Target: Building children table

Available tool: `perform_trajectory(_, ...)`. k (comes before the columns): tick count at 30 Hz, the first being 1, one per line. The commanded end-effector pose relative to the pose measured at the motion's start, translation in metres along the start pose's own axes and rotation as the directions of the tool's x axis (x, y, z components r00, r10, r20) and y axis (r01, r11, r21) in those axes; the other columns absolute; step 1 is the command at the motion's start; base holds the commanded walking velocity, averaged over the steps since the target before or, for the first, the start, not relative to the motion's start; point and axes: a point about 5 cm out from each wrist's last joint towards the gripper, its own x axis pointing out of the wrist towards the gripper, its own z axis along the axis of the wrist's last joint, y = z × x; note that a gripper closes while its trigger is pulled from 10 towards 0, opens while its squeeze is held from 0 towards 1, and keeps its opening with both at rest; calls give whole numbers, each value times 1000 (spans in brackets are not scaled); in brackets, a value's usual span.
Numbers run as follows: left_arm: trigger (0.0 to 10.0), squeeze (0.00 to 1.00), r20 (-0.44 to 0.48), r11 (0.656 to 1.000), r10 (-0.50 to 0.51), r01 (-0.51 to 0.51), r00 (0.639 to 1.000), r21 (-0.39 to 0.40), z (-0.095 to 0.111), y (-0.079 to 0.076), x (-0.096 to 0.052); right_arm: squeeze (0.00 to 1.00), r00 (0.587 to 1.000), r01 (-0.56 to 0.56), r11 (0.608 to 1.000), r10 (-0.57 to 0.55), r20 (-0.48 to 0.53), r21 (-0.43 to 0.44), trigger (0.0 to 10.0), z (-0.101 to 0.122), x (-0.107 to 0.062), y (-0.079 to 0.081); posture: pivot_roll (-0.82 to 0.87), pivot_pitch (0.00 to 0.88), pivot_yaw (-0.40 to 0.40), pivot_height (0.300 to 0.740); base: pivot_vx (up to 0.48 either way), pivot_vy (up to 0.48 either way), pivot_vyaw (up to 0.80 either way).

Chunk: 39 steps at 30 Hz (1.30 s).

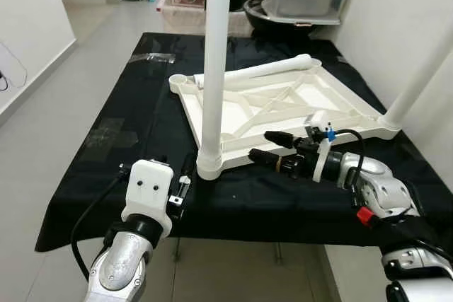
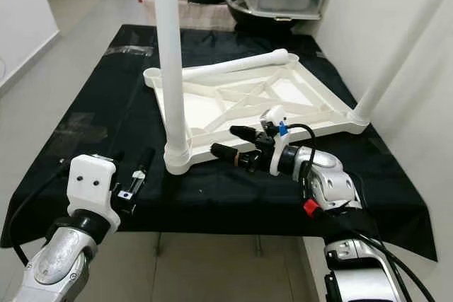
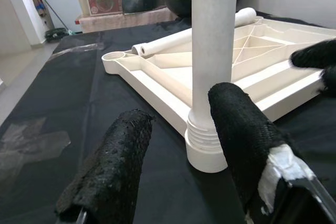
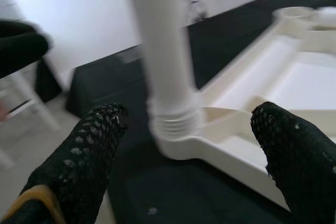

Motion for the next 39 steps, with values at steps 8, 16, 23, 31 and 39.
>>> perform_trajectory(8, 10000, 0, -25, 989, -136, 135, 990, -68, -3, -21, -13, 0, 999, -28, 999, 29, 14, -36, 10000, 11, 23, -3, 161, 127, -71, 740, 0, 0, 0)
perform_trajectory(16, 10000, 0, -65, 977, -201, 194, 977, -93, -13, -31, -22, 0, 997, -38, 998, 41, 62, -53, 10000, 25, 38, -2, 158, 124, -72, 740, 0, 0, 0)
perform_trajectory(23, 10000, 0, -65, 977, -202, 196, 977, -90, -13, -31, -22, 0, 988, -65, 994, 76, 138, -83, 10000, 44, 50, 0, 160, 111, -76, 740, 0, 0, 0)
perform_trajectory(31, 10000, 0, -54, 975, -209, 204, 976, -91, -11, -33, -22, 0, 981, -83, 991, 100, 169, -105, 10000, 51, 67, 8, 160, 101, -75, 740, 0, 0, 0)
perform_trajectory(39, 10000, 0, -48, 976, -203, 199, 978, -85, -10, -33, -21, 0, 973, -61, 993, 81, 218, -100, 10000, 58, 88, 15, 162, 99, -77, 740, 0, 0, 0)
